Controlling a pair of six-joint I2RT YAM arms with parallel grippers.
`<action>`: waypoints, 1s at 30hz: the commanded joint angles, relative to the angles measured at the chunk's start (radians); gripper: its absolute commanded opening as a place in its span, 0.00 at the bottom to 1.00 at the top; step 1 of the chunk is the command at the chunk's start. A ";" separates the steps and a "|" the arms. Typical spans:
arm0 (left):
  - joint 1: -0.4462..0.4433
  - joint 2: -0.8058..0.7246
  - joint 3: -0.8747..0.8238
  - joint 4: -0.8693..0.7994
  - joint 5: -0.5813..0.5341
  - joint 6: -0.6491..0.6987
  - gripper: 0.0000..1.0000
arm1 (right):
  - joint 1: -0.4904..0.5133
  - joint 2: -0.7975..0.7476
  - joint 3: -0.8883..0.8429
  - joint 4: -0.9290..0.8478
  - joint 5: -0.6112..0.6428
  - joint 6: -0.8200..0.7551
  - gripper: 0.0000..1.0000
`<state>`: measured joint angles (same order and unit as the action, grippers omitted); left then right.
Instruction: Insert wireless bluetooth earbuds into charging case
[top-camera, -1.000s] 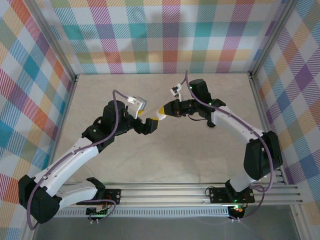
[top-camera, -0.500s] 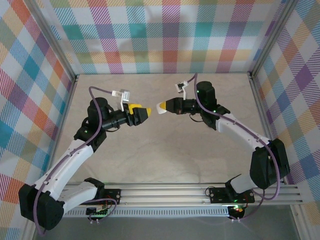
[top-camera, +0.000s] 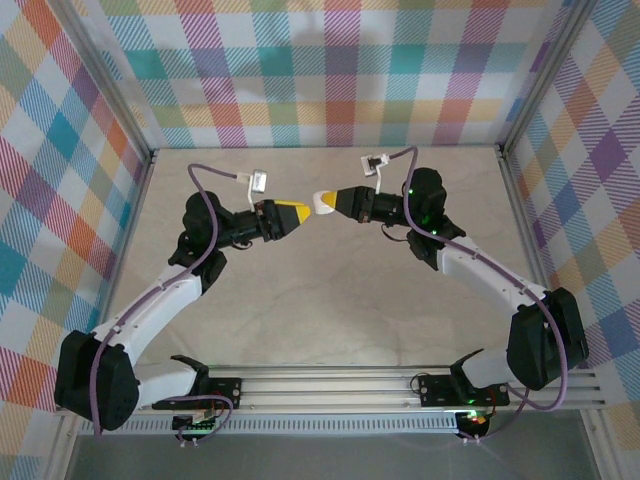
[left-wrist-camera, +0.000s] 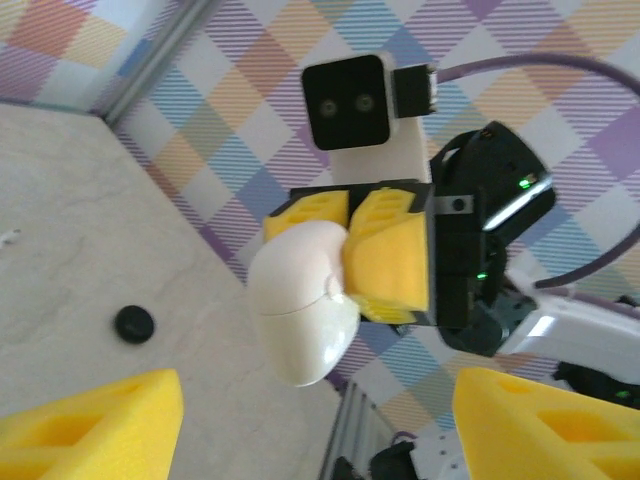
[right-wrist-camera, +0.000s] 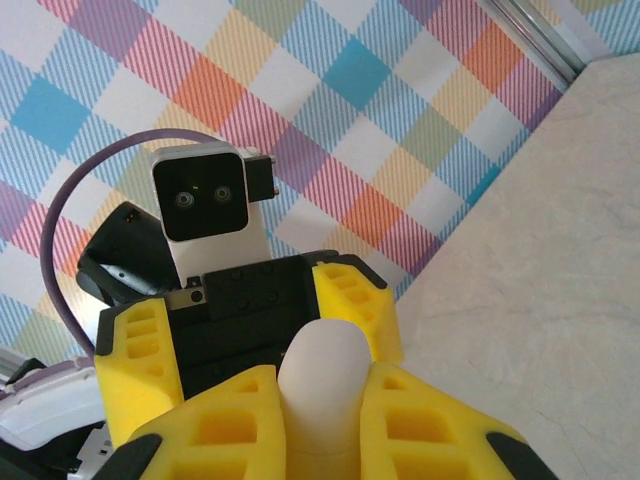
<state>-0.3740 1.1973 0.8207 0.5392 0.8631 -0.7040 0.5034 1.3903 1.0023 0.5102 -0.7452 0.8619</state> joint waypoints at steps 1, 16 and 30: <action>0.007 0.033 0.014 0.183 0.073 -0.092 0.68 | -0.006 0.002 0.031 0.107 -0.032 0.047 0.00; -0.045 0.119 0.057 0.311 0.093 -0.166 0.55 | -0.003 0.034 0.025 0.231 -0.063 0.103 0.00; -0.064 0.120 0.061 0.327 0.079 -0.154 0.44 | 0.003 0.064 0.030 0.250 -0.085 0.118 0.00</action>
<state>-0.4187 1.3117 0.8497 0.8089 0.9321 -0.8711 0.5034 1.4395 1.0229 0.7033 -0.8169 0.9672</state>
